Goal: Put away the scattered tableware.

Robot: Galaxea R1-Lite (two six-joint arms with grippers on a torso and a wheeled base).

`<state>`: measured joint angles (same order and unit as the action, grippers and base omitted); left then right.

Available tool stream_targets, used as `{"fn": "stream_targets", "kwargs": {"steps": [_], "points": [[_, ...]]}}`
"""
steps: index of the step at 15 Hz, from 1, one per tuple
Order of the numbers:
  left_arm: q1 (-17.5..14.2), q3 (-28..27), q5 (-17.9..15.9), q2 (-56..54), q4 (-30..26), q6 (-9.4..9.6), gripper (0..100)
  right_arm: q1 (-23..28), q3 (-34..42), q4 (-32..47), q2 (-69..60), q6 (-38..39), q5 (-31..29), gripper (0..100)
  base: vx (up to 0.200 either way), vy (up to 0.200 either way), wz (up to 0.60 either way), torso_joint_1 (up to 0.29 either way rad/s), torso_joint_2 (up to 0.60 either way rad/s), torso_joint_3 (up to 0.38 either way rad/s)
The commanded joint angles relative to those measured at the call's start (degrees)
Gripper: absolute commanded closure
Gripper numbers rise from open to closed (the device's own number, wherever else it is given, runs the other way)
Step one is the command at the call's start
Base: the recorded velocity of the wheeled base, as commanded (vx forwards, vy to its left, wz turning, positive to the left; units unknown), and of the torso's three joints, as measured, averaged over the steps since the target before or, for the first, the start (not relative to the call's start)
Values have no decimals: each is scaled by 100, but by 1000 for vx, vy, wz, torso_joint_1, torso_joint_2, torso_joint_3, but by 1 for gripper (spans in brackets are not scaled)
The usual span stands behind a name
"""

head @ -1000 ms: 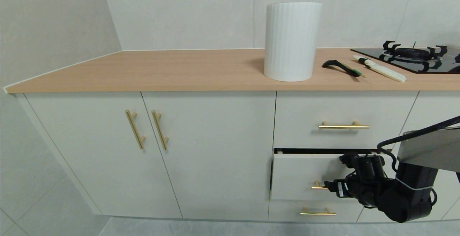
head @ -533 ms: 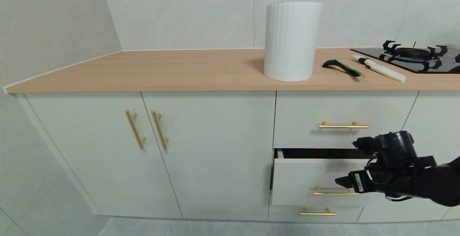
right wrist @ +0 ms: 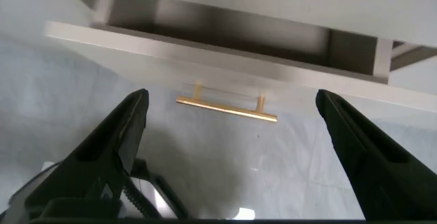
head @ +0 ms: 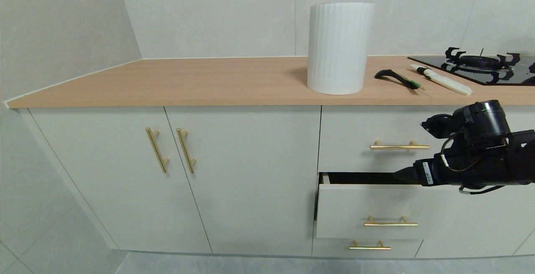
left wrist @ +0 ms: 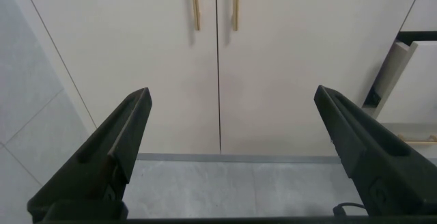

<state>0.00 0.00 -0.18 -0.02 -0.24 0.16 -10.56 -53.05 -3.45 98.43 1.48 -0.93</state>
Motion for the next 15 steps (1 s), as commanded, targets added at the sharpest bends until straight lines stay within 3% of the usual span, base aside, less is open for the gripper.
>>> {"fn": "stream_targets", "kwargs": {"steps": [1, 15], "points": [[0, 0, 1, 2, -2, 2, 0, 19, -30, -332, 458, 37, -30, 0, 0, 0, 0, 0, 0, 0], [0, 0, 1, 2, -2, 2, 0, 27, 41, -2696, 2365, 301, -734, 0, 0, 0, 0, 0, 0, 0]]}}
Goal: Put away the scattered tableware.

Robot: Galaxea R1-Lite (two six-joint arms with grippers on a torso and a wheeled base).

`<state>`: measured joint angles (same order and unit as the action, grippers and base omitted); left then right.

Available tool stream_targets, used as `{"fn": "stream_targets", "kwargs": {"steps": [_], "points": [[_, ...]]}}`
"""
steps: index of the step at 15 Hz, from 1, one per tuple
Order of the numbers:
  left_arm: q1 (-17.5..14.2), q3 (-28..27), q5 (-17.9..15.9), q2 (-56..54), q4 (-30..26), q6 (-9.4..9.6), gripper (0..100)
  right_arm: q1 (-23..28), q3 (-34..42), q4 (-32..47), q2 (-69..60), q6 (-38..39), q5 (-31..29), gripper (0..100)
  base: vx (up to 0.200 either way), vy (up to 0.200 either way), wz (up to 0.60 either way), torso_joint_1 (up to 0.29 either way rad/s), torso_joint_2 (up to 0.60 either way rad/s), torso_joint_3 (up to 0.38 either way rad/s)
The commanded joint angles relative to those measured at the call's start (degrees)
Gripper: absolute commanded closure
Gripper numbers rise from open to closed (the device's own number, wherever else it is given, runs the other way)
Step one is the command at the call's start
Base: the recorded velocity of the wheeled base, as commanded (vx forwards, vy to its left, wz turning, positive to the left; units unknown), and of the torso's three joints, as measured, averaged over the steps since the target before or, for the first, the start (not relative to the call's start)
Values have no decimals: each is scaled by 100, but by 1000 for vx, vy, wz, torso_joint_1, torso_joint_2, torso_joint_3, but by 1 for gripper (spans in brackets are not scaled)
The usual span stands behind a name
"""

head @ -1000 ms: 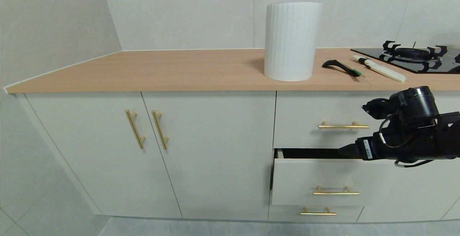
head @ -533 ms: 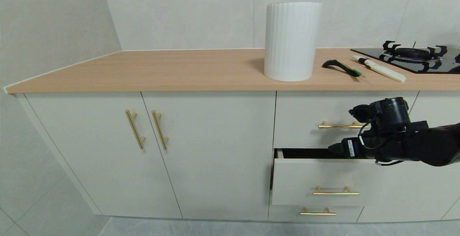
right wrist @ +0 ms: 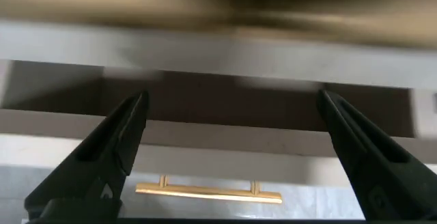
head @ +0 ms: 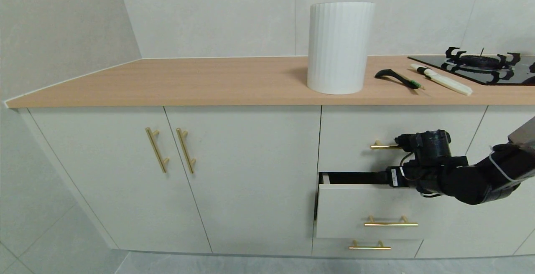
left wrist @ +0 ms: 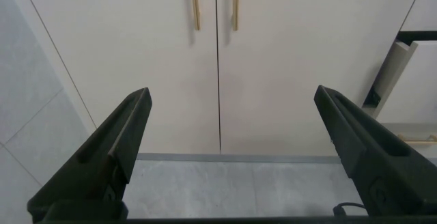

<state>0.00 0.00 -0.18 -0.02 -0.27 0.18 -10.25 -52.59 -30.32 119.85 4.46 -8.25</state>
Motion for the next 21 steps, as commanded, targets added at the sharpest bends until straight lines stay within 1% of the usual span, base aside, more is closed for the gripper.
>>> {"fn": "stream_targets", "kwargs": {"steps": [1, 4, 10, 12, 16, 21], "points": [[0, 0, 1, 2, 0, -1, 0, -3, -14, -53, 276, 2, -18, 0, 0, 0, 0, 0, 0, 0], [0, 0, 1, 2, 0, -1, 0, -12, 3, -387, 496, 2, -168, 0, 0, 0, 0, 0, 0, 0], [0, 0, 1, 2, 0, -1, 0, -12, 135, -352, 276, -16, -141, 0, 0, 0, 0, 0, 0, 0], [0, 0, 1, 2, 0, -1, 0, -12, 197, -203, 118, -33, -115, 0, 0, 0, 0, 0, 0, 0], [0, 0, 1, 2, 0, -1, 0, -38, 205, 351, -207, -59, -62, 0, 0, 0, 0, 0, 0, 0], [0, 0, 1, 2, 0, -1, 0, -47, 205, 624, -286, -68, -45, 0, 0, 0, 0, 0, 0, 0]]}}
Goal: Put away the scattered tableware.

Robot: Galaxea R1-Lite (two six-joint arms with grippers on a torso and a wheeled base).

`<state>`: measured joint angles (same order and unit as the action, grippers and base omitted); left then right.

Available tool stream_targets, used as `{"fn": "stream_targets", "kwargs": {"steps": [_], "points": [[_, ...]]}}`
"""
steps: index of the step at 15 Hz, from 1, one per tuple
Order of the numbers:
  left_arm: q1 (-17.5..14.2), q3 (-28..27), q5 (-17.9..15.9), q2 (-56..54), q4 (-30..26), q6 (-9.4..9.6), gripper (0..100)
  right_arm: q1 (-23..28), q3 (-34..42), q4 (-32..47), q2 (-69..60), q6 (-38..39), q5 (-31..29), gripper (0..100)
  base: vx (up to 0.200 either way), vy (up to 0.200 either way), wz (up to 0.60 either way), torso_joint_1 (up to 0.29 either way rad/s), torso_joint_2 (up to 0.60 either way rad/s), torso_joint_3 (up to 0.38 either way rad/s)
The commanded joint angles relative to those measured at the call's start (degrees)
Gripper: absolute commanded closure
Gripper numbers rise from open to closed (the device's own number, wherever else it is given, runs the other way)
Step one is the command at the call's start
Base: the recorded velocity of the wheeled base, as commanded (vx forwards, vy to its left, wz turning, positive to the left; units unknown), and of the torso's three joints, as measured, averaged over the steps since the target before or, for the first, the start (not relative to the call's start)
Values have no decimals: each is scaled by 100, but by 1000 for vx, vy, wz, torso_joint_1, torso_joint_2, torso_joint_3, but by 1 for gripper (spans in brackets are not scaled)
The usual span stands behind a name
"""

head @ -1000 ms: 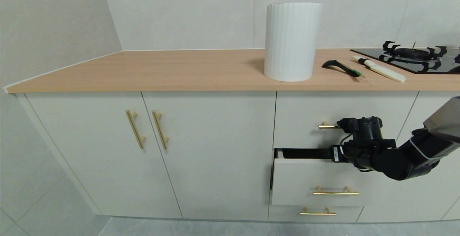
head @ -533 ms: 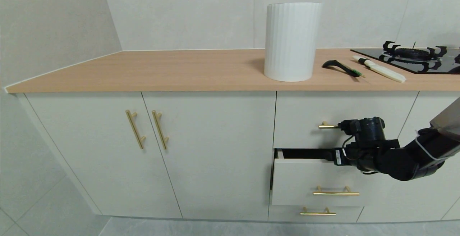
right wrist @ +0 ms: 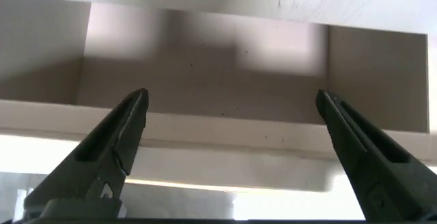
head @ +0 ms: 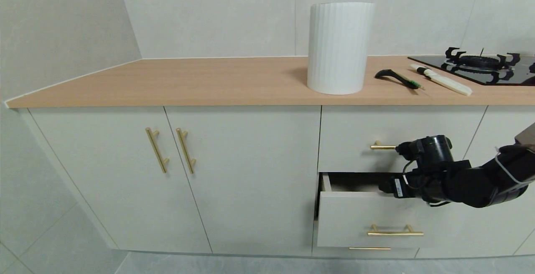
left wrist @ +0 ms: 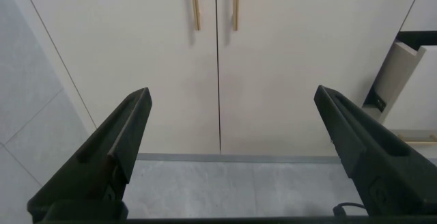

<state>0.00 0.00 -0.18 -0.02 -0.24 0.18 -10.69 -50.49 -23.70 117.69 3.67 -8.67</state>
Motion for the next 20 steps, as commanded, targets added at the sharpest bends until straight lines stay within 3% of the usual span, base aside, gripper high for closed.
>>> {"fn": "stream_targets", "kwargs": {"steps": [1, 5, 10, 14, 17, 20], "points": [[0, 0, 1, 2, -2, -1, 0, -12, -4, 146, -211, 2, 23, 0, 0, 0, 0, 0, 0, 0], [0, 0, 1, 2, -2, -1, 0, -135, -13, 1324, -844, -261, 383, 0, 0, 0, 0, 0, 0, 0], [0, 0, 1, 2, -2, -1, 0, -197, -4, 2027, -906, -613, 383, 0, 0, 0, 0, 0, 0, 0], [0, 0, 1, 2, -2, -1, 0, -197, -83, 2115, -923, -631, 383, 0, 0, 0, 0, 0, 0, 0], [0, 0, 1, 2, -2, -1, 0, -205, -444, 2115, -879, 55, 383, 0, 0, 0, 0, 0, 0, 0], [0, 0, 1, 2, -2, -1, 0, -197, -576, 2106, -642, 178, 357, 0, 0, 0, 0, 0, 0, 0]]}}
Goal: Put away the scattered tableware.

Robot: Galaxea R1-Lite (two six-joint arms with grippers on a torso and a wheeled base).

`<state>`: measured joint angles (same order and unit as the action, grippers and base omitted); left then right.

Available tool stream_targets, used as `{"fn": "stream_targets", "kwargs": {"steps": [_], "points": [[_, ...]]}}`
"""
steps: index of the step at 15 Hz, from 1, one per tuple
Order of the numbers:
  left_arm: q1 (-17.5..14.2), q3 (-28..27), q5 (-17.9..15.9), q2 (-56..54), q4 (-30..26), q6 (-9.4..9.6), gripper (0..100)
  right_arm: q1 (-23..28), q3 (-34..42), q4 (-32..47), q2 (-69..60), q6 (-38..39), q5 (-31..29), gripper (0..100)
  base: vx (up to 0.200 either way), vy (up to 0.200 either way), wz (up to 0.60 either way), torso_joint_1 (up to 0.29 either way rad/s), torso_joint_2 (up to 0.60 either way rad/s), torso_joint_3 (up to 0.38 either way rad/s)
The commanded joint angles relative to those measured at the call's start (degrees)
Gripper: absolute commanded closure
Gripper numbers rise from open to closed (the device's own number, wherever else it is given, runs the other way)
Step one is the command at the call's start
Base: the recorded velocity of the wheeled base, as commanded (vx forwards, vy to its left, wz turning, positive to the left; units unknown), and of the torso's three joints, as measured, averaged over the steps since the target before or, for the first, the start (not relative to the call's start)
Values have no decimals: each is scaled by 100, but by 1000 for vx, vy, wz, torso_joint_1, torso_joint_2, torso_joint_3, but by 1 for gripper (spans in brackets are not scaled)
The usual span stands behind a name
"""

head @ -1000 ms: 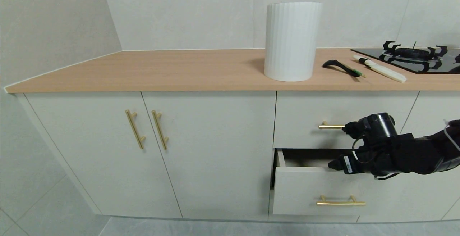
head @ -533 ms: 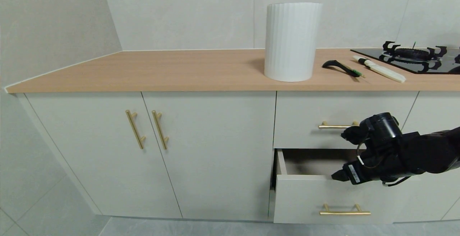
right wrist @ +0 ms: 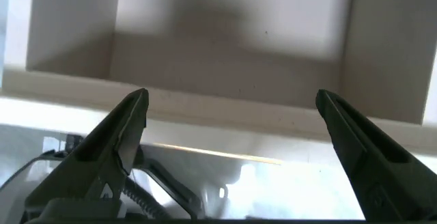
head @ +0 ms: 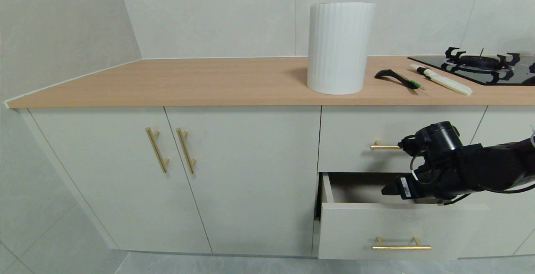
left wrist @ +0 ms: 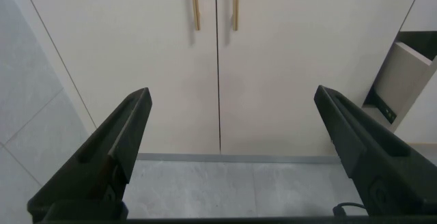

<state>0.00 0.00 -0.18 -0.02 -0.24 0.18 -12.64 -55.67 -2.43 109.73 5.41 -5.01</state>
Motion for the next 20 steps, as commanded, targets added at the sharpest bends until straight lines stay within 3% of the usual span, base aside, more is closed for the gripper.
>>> {"fn": "stream_targets", "kwargs": {"steps": [1, 9, 17, 20], "points": [[0, 0, 1, 2, -2, -1, 0, -1, -66, -21, 321, 12, -18, 0, 0, 0, 0, 0, 0, 0], [0, 0, 1, 2, -2, -1, 0, -10, 13, -135, 585, -40, -26, 0, 0, 0, 0, 0, 0, 0], [0, 0, 1, 2, -2, -1, 0, -160, 22, 1605, -4, -858, 18, 0, 0, 0, 0, 0, 0, 0], [0, 0, 1, 2, -2, -1, 0, -318, 224, 1877, -145, -1227, 9, 0, 0, 0, 0, 0, 0, 0]]}}
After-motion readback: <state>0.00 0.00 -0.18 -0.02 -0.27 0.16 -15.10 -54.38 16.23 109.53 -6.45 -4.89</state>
